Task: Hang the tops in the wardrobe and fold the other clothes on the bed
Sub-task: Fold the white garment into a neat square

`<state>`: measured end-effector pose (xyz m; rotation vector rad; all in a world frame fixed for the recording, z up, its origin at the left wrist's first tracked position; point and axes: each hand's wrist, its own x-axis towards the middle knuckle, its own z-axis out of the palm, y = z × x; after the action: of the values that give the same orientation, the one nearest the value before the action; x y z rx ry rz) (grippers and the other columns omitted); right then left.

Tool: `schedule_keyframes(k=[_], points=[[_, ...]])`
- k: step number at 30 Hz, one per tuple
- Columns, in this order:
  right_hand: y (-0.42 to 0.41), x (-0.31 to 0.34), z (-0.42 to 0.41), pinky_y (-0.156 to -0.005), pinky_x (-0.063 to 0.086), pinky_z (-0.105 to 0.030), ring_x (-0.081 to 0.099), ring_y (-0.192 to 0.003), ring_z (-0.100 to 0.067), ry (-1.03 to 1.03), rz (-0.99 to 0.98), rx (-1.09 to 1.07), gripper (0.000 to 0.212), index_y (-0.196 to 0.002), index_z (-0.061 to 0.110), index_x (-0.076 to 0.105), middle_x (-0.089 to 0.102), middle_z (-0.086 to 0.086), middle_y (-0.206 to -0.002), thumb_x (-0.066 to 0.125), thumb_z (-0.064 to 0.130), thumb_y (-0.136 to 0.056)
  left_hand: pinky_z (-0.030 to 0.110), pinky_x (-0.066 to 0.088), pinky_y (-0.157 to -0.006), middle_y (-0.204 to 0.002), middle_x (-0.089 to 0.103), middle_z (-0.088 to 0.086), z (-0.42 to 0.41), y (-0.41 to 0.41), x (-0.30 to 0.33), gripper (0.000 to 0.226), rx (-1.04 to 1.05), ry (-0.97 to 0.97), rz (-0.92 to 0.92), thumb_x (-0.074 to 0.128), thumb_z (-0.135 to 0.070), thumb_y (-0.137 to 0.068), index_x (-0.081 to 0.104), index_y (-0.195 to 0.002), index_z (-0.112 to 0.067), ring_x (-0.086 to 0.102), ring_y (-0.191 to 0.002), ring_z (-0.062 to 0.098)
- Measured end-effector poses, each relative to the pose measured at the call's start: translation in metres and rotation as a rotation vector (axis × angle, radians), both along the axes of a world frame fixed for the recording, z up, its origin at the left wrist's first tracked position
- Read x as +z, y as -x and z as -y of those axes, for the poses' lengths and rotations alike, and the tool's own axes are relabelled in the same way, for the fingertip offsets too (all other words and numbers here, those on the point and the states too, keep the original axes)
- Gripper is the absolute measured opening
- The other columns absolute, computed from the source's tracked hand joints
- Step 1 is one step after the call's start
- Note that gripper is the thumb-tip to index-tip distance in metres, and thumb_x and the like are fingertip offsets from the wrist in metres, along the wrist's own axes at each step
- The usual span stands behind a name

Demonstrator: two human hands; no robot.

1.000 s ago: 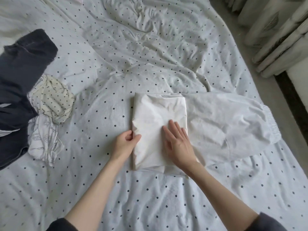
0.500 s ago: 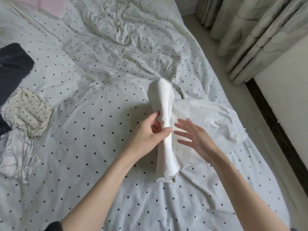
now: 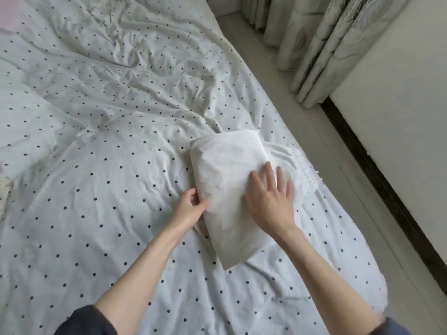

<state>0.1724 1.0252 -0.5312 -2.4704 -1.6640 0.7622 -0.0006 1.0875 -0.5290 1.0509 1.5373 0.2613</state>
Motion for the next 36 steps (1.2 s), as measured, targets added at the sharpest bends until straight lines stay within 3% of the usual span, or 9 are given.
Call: schedule_keyframes(k=[4, 8, 13, 19, 22, 27, 30, 33, 36], points=[[0.01, -0.011, 0.005, -0.116, 0.002, -0.05, -0.012, -0.144, -0.03, 0.042, -0.003, 0.003, 0.062, -0.149, 0.021, 0.007, -0.009, -0.005, -0.158, 0.032, 0.042, -0.097, 0.048, 0.049, -0.093, -0.107, 0.066, 0.01, -0.009, -0.01, -0.009, 0.023, 0.157, 0.157, 0.089, 0.064, -0.011, -0.087, 0.057, -0.108, -0.007, 0.063, -0.099, 0.026], [0.019, -0.009, 0.005, -0.117, -0.004, -0.045, -0.008, -0.145, -0.027, 0.033, -0.01, 0.018, 0.057, -0.15, 0.016, 0.009, -0.001, -0.006, -0.159, 0.027, 0.035, -0.099, 0.027, 0.05, -0.067, -0.102, 0.067, 0.012, -0.014, -0.012, -0.006, 0.016, 0.141, 0.036, 0.056, 0.066, -0.005, -0.083, 0.059, -0.094, -0.013, 0.064, -0.083, 0.022], [0.046, 0.013, -0.012, -0.117, 0.001, -0.04, -0.003, -0.145, -0.026, 0.041, -0.38, 0.009, 0.058, -0.15, 0.02, 0.012, 0.001, -0.007, -0.159, 0.035, 0.034, -0.099, 0.007, 0.037, -0.041, -0.085, 0.065, 0.001, -0.025, 0.022, 0.036, 0.017, 0.075, -0.133, 0.041, 0.065, -0.001, -0.083, 0.06, -0.096, -0.011, 0.057, -0.062, 0.003], [0.096, 0.026, -0.044, -0.115, 0.0, -0.026, -0.004, -0.145, -0.01, 0.116, -0.875, 0.011, 0.063, -0.15, 0.032, 0.013, -0.002, 0.004, -0.159, 0.044, 0.04, -0.096, 0.024, 0.049, -0.066, -0.086, 0.066, -0.006, -0.053, 0.072, 0.091, 0.018, 0.069, -0.29, -0.067, 0.064, -0.001, -0.082, 0.06, -0.084, -0.019, 0.062, -0.076, 0.009], [0.103, 0.029, -0.051, -0.119, 0.005, -0.032, 0.003, -0.144, -0.005, 0.139, -1.1, -0.064, 0.06, -0.149, 0.033, 0.017, 0.002, 0.01, -0.158, 0.047, 0.034, -0.097, 0.023, 0.048, -0.072, -0.087, 0.063, -0.012, -0.056, 0.069, 0.104, 0.025, -0.006, -0.373, -0.086, 0.062, -0.004, -0.084, 0.055, -0.082, -0.028, 0.06, -0.078, 0.003], [0.061, 0.035, -0.042, -0.11, 0.034, -0.036, 0.045, -0.127, -0.009, 0.147, -1.454, -0.329, 0.036, -0.133, 0.029, 0.046, 0.048, 0.009, -0.138, 0.042, 0.035, -0.098, 0.017, 0.048, -0.077, -0.099, 0.064, -0.004, -0.045, 0.035, 0.099, 0.025, -0.126, -0.418, 0.038, 0.067, -0.014, -0.085, 0.055, -0.105, -0.023, 0.06, -0.087, 0.01], [0.017, 0.044, -0.029, -0.102, 0.043, -0.037, 0.057, -0.116, -0.014, 0.049, -1.488, -0.478, 0.037, -0.126, 0.028, 0.048, 0.054, 0.006, -0.132, 0.032, 0.045, -0.097, 0.024, 0.04, -0.097, -0.117, 0.047, -0.006, -0.031, 0.002, 0.084, 0.054, -0.284, -0.438, 0.039, 0.062, -0.032, -0.087, 0.043, -0.135, -0.016, 0.052, -0.109, 0.012], [-0.014, 0.052, -0.019, -0.098, 0.046, -0.036, 0.06, -0.113, -0.012, -0.112, -1.429, -0.562, 0.041, -0.13, 0.03, 0.047, 0.055, 0.007, -0.132, 0.033, 0.049, -0.097, 0.035, 0.019, -0.116, -0.145, 0.028, -0.006, -0.015, -0.023, 0.056, 0.061, -0.545, -0.478, -0.021, 0.047, -0.041, -0.094, 0.026, -0.148, -0.021, 0.025, -0.139, 0.015], [-0.017, 0.051, -0.014, -0.103, 0.031, -0.021, 0.041, -0.13, -0.003, -0.208, -0.98, -0.497, 0.046, -0.144, 0.029, 0.034, 0.038, 0.01, -0.148, 0.039, 0.039, -0.099, 0.045, -0.001, -0.118, -0.158, -0.006, -0.01, -0.002, -0.022, 0.018, 0.061, -0.966, -0.546, -0.387, 0.037, -0.048, -0.096, 0.012, -0.15, -0.033, -0.01, -0.145, 0.017]])
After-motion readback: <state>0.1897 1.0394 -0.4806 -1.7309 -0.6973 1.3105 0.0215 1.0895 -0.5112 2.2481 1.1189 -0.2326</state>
